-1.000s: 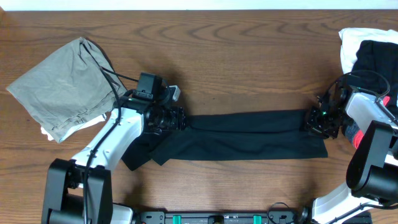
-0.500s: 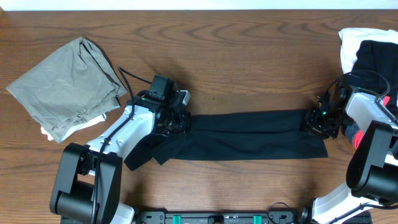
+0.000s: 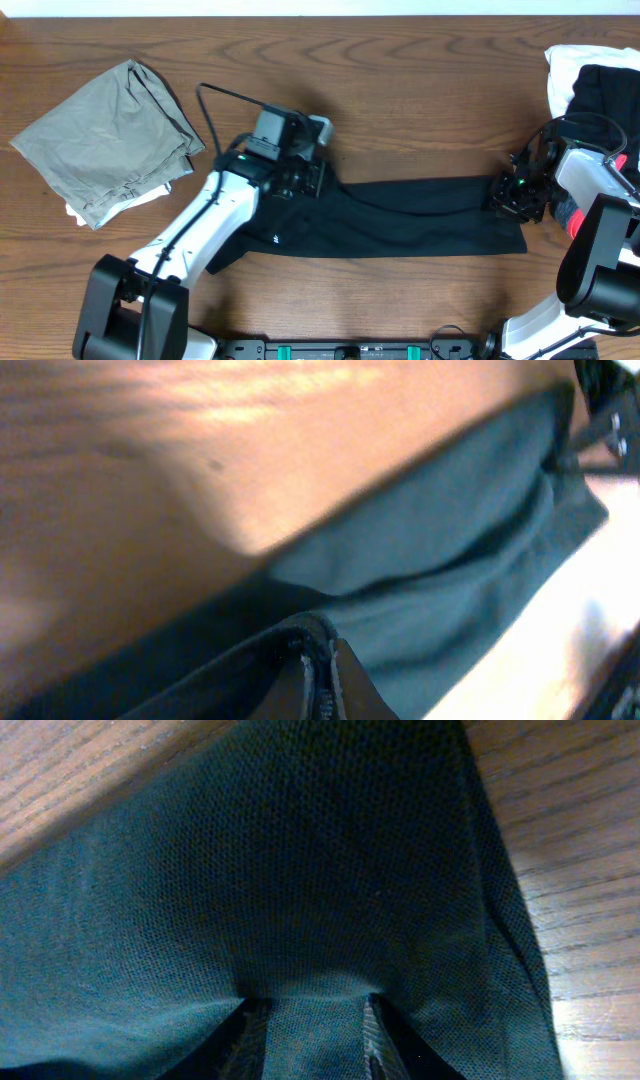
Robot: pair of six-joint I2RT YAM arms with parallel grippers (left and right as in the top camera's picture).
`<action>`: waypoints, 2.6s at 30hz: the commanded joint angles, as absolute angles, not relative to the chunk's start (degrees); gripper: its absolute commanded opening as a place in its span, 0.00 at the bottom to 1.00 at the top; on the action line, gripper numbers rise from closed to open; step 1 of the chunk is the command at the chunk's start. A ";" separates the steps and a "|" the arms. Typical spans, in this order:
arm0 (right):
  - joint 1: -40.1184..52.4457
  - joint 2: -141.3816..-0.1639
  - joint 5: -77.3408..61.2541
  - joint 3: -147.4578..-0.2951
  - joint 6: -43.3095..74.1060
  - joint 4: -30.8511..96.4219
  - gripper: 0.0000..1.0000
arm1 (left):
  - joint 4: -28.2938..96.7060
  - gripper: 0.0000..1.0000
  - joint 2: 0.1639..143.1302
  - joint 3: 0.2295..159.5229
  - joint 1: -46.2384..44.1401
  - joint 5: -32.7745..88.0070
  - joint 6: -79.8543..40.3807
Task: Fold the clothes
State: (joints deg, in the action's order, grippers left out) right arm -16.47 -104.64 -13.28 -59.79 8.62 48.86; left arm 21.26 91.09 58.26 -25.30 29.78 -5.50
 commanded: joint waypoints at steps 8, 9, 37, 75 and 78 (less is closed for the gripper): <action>-16.12 -107.81 -10.28 -58.70 8.03 48.16 0.32 | 32.03 0.06 92.07 58.83 -29.98 26.04 -2.11; -16.12 -107.81 -10.31 -58.70 8.03 48.16 0.32 | 32.99 0.06 92.07 58.83 -29.95 25.98 -2.13; -16.10 -107.81 -10.31 -58.70 8.01 48.10 0.33 | 34.70 0.34 86.04 59.00 -29.80 13.76 -7.49; 22.96 -95.98 -57.47 -67.59 -9.85 41.95 0.34 | 41.12 0.33 100.55 55.44 -20.16 4.45 -23.92; 24.97 -99.15 -57.49 -67.59 -8.16 40.58 0.33 | 41.08 0.33 101.08 55.44 -20.16 4.45 -23.92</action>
State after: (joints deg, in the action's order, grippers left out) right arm 23.42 -96.71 -55.90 -68.07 -9.19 41.17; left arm 40.66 99.00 55.94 -20.38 5.58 -23.22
